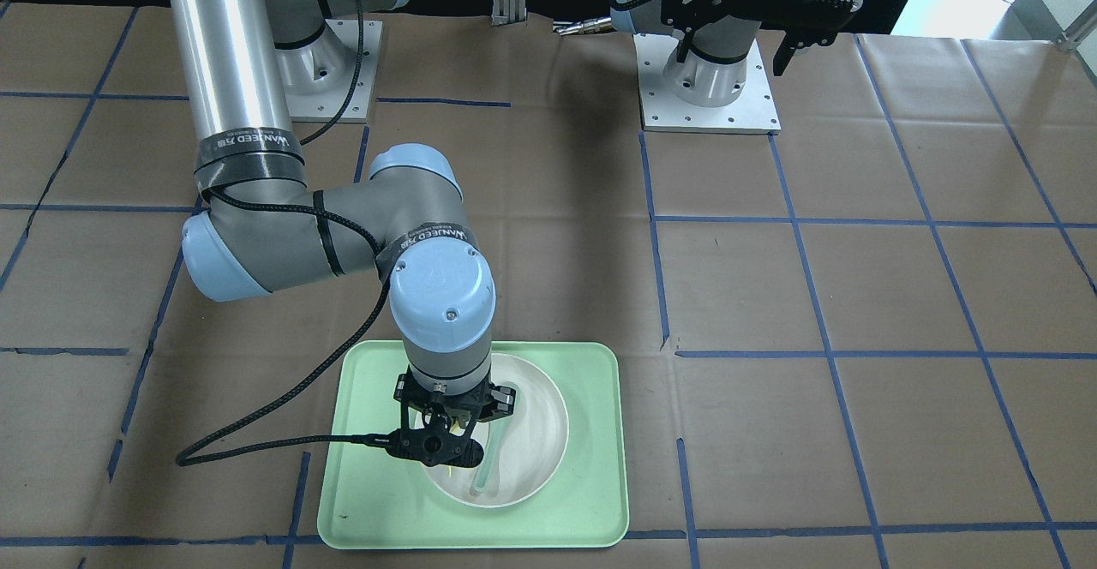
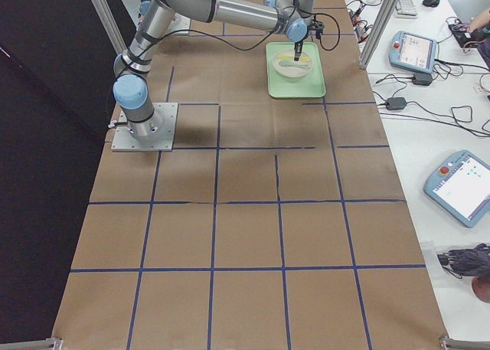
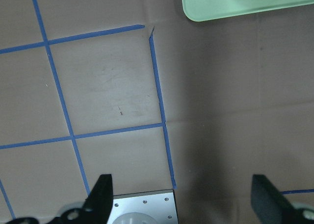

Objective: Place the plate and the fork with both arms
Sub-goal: 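Carry the fork with the right gripper beside the plate on the tray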

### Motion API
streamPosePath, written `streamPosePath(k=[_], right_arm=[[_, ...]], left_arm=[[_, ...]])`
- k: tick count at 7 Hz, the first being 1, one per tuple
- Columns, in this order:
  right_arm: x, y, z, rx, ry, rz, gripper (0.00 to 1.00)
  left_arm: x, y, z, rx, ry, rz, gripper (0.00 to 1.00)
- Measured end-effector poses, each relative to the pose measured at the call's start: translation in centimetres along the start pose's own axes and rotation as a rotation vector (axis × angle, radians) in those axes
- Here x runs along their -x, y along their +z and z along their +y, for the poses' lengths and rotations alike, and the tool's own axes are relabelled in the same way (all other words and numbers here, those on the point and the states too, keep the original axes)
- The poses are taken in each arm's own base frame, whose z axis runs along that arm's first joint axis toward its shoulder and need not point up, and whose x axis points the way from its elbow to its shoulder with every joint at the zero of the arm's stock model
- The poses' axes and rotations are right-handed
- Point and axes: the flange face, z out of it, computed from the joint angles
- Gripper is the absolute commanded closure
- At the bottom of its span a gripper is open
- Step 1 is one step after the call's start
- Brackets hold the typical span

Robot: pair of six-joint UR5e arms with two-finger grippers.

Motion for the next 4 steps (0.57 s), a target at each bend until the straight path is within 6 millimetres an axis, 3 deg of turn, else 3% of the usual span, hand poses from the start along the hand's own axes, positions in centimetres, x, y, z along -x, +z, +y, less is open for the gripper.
streamPosePath(k=[2, 4], right_arm=[[-1.3, -0.9, -0.6, 0.008, -0.037, 0.012, 1.00], [-5.7, -0.7, -2.6, 0.022, -0.087, 0.019, 1.00]], left_arm=[[0.0, 0.0, 0.0, 0.000, 0.000, 0.000, 0.00], [0.0, 0.0, 0.0, 0.000, 0.000, -0.001, 0.00]])
